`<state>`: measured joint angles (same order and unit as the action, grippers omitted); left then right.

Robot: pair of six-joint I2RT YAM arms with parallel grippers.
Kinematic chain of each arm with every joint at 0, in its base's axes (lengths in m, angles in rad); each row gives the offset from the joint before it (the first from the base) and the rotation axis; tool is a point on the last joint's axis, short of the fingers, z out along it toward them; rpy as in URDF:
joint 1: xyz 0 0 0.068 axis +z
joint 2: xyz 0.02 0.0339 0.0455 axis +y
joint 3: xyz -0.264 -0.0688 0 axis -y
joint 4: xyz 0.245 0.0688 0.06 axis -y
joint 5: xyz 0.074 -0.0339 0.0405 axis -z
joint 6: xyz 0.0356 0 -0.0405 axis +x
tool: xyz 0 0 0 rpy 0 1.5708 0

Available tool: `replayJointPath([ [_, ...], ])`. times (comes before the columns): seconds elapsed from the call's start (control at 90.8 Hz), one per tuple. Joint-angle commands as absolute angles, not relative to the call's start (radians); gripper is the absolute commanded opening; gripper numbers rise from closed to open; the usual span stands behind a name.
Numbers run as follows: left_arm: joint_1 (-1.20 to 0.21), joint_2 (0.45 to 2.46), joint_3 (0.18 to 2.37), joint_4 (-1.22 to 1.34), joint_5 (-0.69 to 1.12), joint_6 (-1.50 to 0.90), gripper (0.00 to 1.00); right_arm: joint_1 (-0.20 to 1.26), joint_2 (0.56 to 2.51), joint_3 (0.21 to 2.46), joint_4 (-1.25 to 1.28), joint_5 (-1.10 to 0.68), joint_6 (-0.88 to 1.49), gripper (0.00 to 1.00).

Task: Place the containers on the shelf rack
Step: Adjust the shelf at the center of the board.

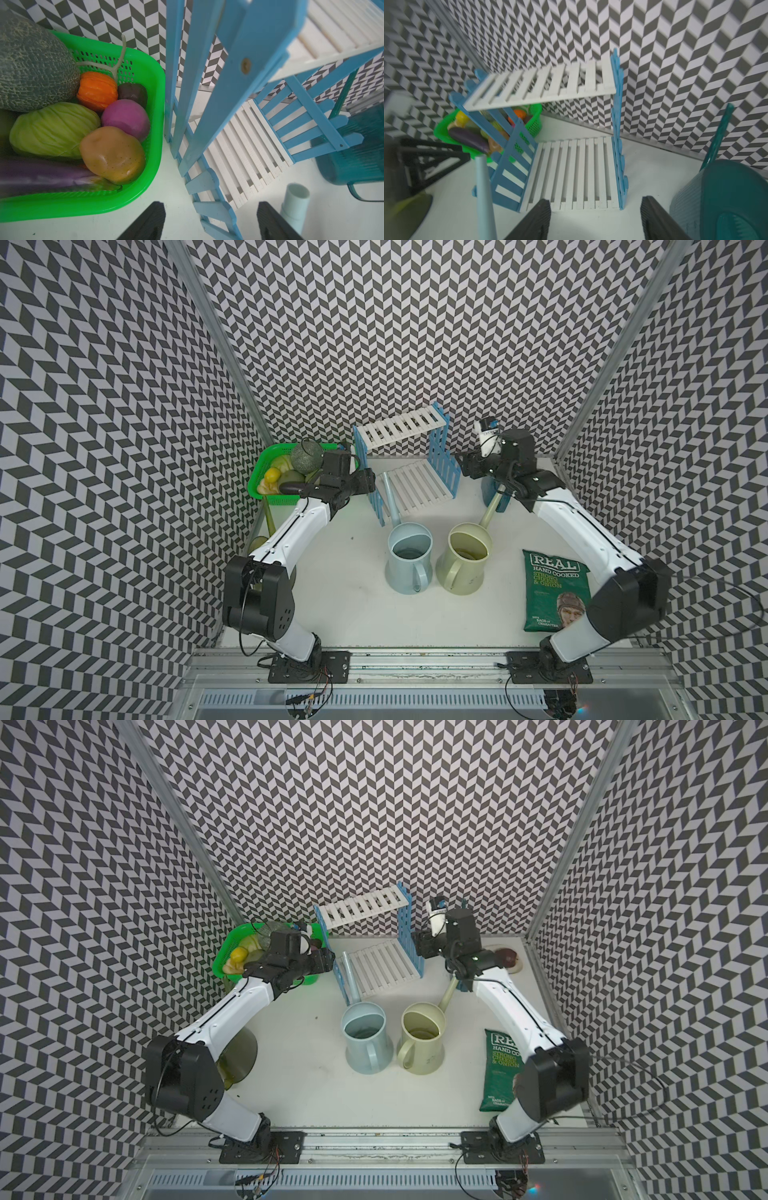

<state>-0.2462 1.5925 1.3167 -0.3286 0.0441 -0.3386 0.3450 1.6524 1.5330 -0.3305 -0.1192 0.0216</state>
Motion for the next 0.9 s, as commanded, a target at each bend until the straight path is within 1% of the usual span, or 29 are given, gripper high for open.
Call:
replayJointPath([
  [0.0, -0.261, 1.627, 1.371, -0.365, 0.029, -0.387, 0.72, 0.35, 1.732, 1.637, -0.401, -0.091, -0.038, 0.67],
  [0.154, -0.288, 1.691, 1.424, -0.397, 0.022, -0.39, 0.7, 0.35, 1.822, 1.695, -0.365, -0.062, -0.04, 0.67],
  [0.22, -0.295, 1.718, 1.441, -0.414, 0.022, -0.39, 0.7, 0.35, 1.852, 1.716, -0.352, -0.065, -0.04, 0.71],
  [0.297, -0.297, 1.742, 1.443, -0.422, 0.027, -0.392, 0.69, 0.349, 1.898, 1.744, -0.347, -0.078, -0.038, 0.73],
  [0.485, -0.298, 1.761, 1.434, -0.419, 0.027, -0.387, 0.67, 0.35, 2.004, 1.826, -0.348, -0.084, -0.02, 0.71],
  [0.584, -0.298, 1.766, 1.428, -0.418, 0.028, -0.385, 0.66, 0.35, 2.084, 1.897, -0.374, -0.051, -0.02, 0.68],
  [0.705, -0.298, 1.765, 1.42, -0.415, 0.028, -0.379, 0.65, 0.351, 2.167, 1.979, -0.425, -0.04, -0.014, 0.59],
  [0.793, -0.298, 1.766, 1.413, -0.409, 0.033, -0.371, 0.64, 0.353, 2.192, 1.998, -0.439, -0.028, -0.012, 0.52],
  [0.859, -0.298, 1.767, 1.409, -0.405, 0.037, -0.365, 0.63, 0.354, 2.195, 1.995, -0.439, -0.01, -0.011, 0.49],
  [0.892, -0.298, 1.767, 1.407, -0.4, 0.039, -0.362, 0.61, 0.354, 2.194, 1.993, -0.44, -0.004, -0.01, 0.47],
])
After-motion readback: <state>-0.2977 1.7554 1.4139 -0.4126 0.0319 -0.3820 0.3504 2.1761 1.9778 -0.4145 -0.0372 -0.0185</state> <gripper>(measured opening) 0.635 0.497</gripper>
